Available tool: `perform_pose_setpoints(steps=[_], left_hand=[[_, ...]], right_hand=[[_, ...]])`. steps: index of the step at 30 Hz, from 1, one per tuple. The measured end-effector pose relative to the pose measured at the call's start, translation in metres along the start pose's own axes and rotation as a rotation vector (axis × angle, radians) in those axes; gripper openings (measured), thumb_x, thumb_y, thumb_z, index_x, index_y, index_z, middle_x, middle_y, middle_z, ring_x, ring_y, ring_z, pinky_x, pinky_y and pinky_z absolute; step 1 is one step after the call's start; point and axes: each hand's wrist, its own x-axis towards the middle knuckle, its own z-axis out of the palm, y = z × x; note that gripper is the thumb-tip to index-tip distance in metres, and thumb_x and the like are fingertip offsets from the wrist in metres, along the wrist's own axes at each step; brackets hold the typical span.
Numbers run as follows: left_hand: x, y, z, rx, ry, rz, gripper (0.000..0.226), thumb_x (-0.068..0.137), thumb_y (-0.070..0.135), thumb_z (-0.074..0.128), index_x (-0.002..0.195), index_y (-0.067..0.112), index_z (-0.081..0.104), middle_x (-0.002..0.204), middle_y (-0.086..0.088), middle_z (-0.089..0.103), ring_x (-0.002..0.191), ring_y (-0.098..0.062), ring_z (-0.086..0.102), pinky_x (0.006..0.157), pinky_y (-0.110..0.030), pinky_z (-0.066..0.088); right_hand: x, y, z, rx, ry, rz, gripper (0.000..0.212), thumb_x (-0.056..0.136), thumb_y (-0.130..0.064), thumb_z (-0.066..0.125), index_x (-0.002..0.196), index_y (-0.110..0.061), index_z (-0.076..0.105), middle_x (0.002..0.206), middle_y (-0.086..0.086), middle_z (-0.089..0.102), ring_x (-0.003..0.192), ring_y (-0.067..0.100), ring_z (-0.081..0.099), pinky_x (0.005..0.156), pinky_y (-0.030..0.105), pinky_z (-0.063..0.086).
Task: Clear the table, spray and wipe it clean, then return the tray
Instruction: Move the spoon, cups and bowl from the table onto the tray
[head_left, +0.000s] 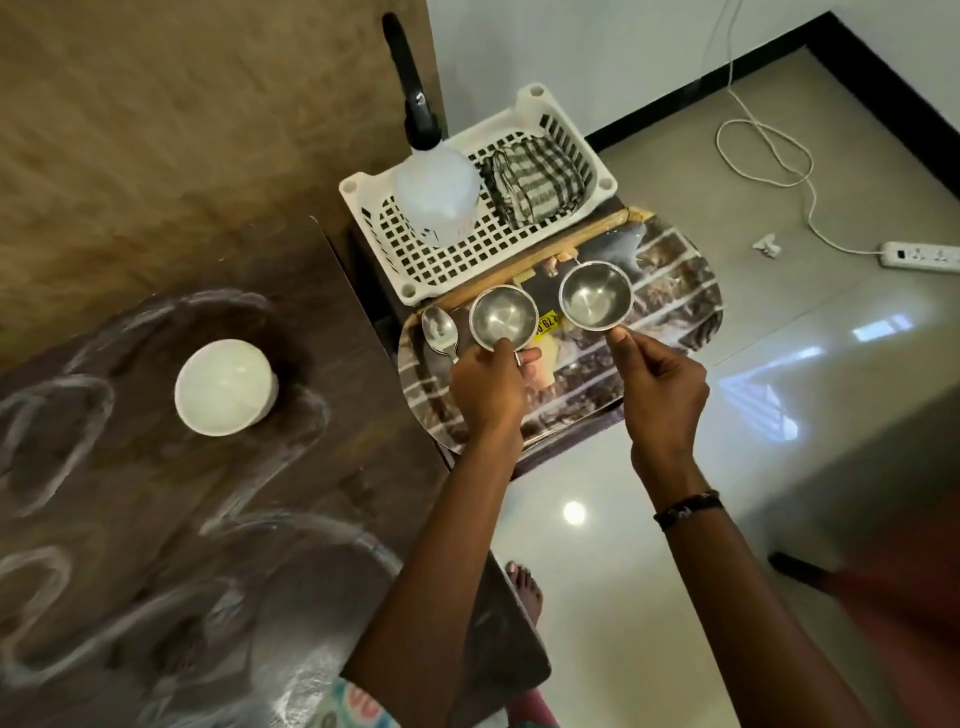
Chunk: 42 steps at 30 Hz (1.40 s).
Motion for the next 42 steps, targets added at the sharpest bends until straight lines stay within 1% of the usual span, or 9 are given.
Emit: perform_pose_setpoints(steps=[7, 10, 17, 20, 23, 26, 31, 35, 42], left_hand=[[0.01, -0.002, 0.007, -0.073, -0.033, 0.022, 0.028, 0.095, 0.014, 0.05, 0.119, 0.003, 0.057, 0.094, -0.014, 0.072, 0.065, -0.011, 0.066, 0.06, -0.016, 0.056], [0.015, -0.002, 0.01, -0.104, -0.056, -0.001, 0.029, 0.096, 0.018, 0.049, 0.121, 0.004, 0.054, 0.095, -0.014, 0.071, 0.069, -0.012, 0.067, 0.064, -0.017, 0.057], [0.021, -0.004, 0.006, -0.118, -0.136, -0.009, 0.033, 0.097, 0.02, 0.048, 0.127, 0.008, 0.047, 0.096, -0.013, 0.07, 0.072, -0.009, 0.066, 0.069, -0.016, 0.056], [0.019, -0.001, -0.002, -0.095, -0.172, -0.016, 0.035, 0.097, 0.022, 0.048, 0.129, 0.009, 0.047, 0.099, -0.011, 0.07, 0.077, -0.011, 0.066, 0.074, -0.021, 0.056], [0.013, 0.002, -0.018, -0.034, -0.144, 0.055, 0.031, 0.097, 0.023, 0.047, 0.127, 0.013, 0.047, 0.093, -0.004, 0.068, 0.076, -0.008, 0.064, 0.062, -0.016, 0.052], [0.01, 0.001, -0.039, -0.007, -0.093, 0.138, 0.023, 0.096, 0.019, 0.049, 0.118, 0.022, 0.048, 0.105, -0.009, 0.068, 0.09, -0.016, 0.065, 0.073, -0.021, 0.051], [0.005, 0.002, -0.095, -0.098, -0.018, 0.173, 0.022, 0.094, 0.015, 0.051, 0.116, 0.016, 0.052, 0.101, -0.009, 0.067, 0.08, -0.007, 0.063, 0.065, -0.015, 0.049], [0.01, 0.003, -0.155, -0.176, 0.054, 0.168, 0.017, 0.096, 0.008, 0.045, 0.111, 0.012, 0.052, 0.086, -0.001, 0.065, 0.074, -0.007, 0.058, 0.069, -0.016, 0.048], [0.022, 0.004, -0.267, -0.194, 0.089, 0.169, 0.015, 0.096, 0.007, 0.044, 0.109, 0.009, 0.053, 0.088, 0.0, 0.066, 0.077, -0.01, 0.06, 0.075, -0.021, 0.05]], right_hand=[[0.023, -0.005, 0.019, -0.022, -0.003, -0.049, 0.021, 0.088, -0.017, 0.068, 0.108, -0.01, 0.071, 0.099, -0.003, 0.071, 0.087, -0.01, 0.063, 0.083, 0.011, 0.05], [0.031, -0.004, 0.026, -0.033, -0.025, -0.047, 0.021, 0.089, -0.017, 0.067, 0.109, -0.008, 0.071, 0.098, -0.005, 0.07, 0.093, 0.001, 0.066, 0.083, 0.012, 0.05], [0.033, 0.004, 0.033, -0.074, -0.06, -0.036, 0.016, 0.091, -0.019, 0.064, 0.098, -0.009, 0.075, 0.088, -0.002, 0.073, 0.071, -0.013, 0.061, 0.07, 0.006, 0.047], [0.03, 0.001, 0.034, -0.07, -0.079, 0.004, 0.018, 0.092, -0.022, 0.063, 0.104, -0.011, 0.072, 0.097, 0.001, 0.072, 0.083, -0.002, 0.065, 0.076, 0.01, 0.05], [0.017, -0.003, 0.035, -0.144, 0.007, -0.006, 0.03, 0.093, -0.025, 0.061, 0.12, -0.011, 0.061, 0.115, 0.001, 0.065, 0.105, 0.009, 0.06, 0.087, 0.017, 0.048], [-0.011, -0.009, 0.037, -0.168, 0.076, -0.128, 0.025, 0.096, -0.017, 0.056, 0.12, -0.014, 0.057, 0.113, -0.004, 0.062, 0.105, 0.01, 0.059, 0.081, 0.013, 0.047], [-0.078, -0.019, 0.068, -0.173, -0.132, -0.329, 0.018, 0.096, -0.011, 0.054, 0.114, -0.016, 0.058, 0.11, -0.002, 0.065, 0.101, 0.008, 0.06, 0.085, 0.021, 0.051], [-0.128, -0.016, 0.113, -0.192, -0.313, -0.368, 0.021, 0.096, -0.013, 0.055, 0.117, -0.015, 0.059, 0.111, -0.002, 0.066, 0.103, 0.007, 0.061, 0.089, 0.026, 0.052], [-0.195, 0.001, 0.192, -0.272, -0.481, -0.411, 0.022, 0.095, -0.012, 0.054, 0.115, -0.012, 0.063, 0.109, 0.001, 0.068, 0.096, 0.01, 0.063, 0.085, 0.024, 0.052]])
